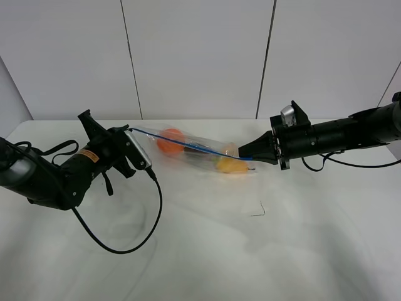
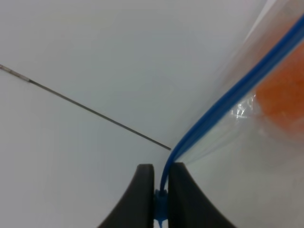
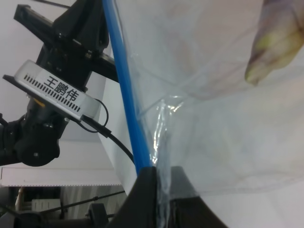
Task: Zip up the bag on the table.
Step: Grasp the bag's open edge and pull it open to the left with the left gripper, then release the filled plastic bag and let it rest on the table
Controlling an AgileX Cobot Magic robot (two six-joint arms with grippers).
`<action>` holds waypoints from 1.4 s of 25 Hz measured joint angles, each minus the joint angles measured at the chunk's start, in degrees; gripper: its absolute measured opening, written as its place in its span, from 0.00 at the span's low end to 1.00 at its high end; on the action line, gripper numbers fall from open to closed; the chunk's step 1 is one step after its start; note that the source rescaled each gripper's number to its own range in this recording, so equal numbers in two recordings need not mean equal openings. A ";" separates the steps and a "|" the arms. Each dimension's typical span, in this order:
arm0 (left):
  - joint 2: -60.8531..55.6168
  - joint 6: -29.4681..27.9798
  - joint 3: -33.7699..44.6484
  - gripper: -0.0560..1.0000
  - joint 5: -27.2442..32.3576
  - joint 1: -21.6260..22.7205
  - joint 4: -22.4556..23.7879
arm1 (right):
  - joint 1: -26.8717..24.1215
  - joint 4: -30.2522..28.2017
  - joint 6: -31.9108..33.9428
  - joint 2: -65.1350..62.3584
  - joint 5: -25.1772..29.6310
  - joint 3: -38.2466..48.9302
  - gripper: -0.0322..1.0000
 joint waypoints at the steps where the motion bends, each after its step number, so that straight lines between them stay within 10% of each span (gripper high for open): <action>1: 0.00 0.00 0.00 0.05 -0.02 0.12 0.27 | 0.00 0.01 0.00 0.00 0.00 -0.05 0.04; 12: 0.00 -1.94 0.00 0.09 -0.02 0.18 0.99 | 0.00 -0.14 0.00 0.00 0.00 -0.05 0.04; 22: 1.53 -9.22 0.00 0.67 -0.32 4.20 -2.70 | 0.00 -1.72 0.00 0.00 0.20 -0.05 0.04; 35: 2.54 -43.71 0.00 0.71 -0.31 16.17 -2.97 | 0.00 -1.85 0.00 0.00 0.26 -0.05 0.04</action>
